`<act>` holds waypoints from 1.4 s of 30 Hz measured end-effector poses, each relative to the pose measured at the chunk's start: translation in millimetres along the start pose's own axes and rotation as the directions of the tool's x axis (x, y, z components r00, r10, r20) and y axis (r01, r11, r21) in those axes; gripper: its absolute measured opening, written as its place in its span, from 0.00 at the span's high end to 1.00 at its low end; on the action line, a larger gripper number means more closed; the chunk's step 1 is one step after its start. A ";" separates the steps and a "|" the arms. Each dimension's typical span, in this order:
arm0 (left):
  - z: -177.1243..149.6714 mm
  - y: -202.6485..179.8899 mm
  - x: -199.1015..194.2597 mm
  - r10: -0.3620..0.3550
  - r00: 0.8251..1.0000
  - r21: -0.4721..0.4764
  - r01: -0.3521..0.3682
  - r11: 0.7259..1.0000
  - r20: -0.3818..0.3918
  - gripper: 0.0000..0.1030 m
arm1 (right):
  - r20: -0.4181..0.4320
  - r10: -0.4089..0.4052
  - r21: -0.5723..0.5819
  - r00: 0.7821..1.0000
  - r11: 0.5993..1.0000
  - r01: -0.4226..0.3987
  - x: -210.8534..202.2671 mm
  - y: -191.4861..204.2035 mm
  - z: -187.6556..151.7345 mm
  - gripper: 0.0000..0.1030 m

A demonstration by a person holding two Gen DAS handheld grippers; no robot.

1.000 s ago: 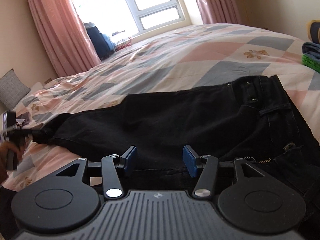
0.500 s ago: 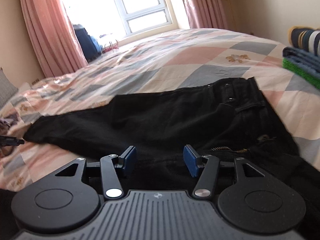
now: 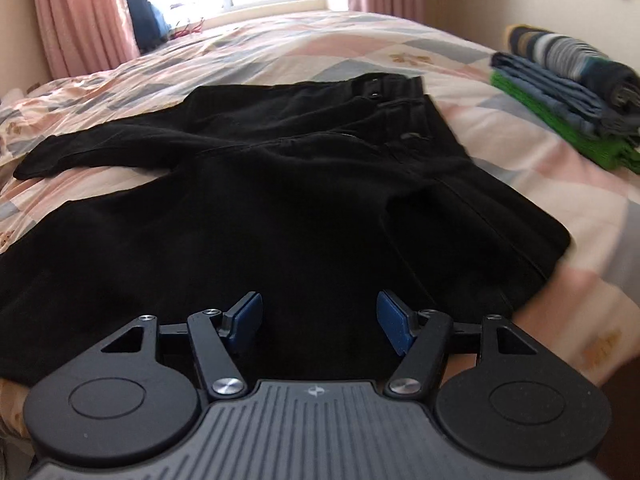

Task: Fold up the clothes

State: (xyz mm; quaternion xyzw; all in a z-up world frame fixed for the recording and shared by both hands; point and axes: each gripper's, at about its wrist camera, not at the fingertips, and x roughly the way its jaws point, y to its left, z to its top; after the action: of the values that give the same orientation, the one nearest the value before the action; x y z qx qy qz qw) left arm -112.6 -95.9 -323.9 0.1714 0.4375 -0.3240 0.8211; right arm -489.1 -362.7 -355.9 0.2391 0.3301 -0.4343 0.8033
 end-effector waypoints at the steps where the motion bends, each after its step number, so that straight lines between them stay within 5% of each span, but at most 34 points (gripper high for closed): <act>1: -1.4 -2.4 -9.4 -0.005 1.000 -0.006 0.005 1.000 0.013 0.40 | 0.015 0.011 0.011 1.000 1.000 -0.011 -9.8 1.3 -2.4 0.34; 7: -6.7 -32.5 -61.8 -0.011 0.995 0.054 0.006 0.999 0.095 0.28 | 0.097 0.063 0.046 0.993 0.997 -0.067 -65.0 14.4 -9.9 0.19; 16: -22.3 -51.2 -115.4 -0.026 0.987 0.108 0.009 0.994 0.157 0.17 | 0.083 0.070 0.030 0.994 0.997 -0.073 -118.5 39.0 -10.1 0.02; 42: -60.2 -67.8 -142.4 -0.085 0.983 0.195 0.052 0.979 0.163 0.13 | 0.050 -0.048 0.053 0.998 0.998 0.045 -146.5 34.5 -20.7 0.02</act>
State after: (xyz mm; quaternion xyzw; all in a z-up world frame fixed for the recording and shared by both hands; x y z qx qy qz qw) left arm -253.4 -57.1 -239.3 0.2052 0.3382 -0.4060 0.8238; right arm -525.6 -252.1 -258.3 0.2410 0.3035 -0.4673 0.7946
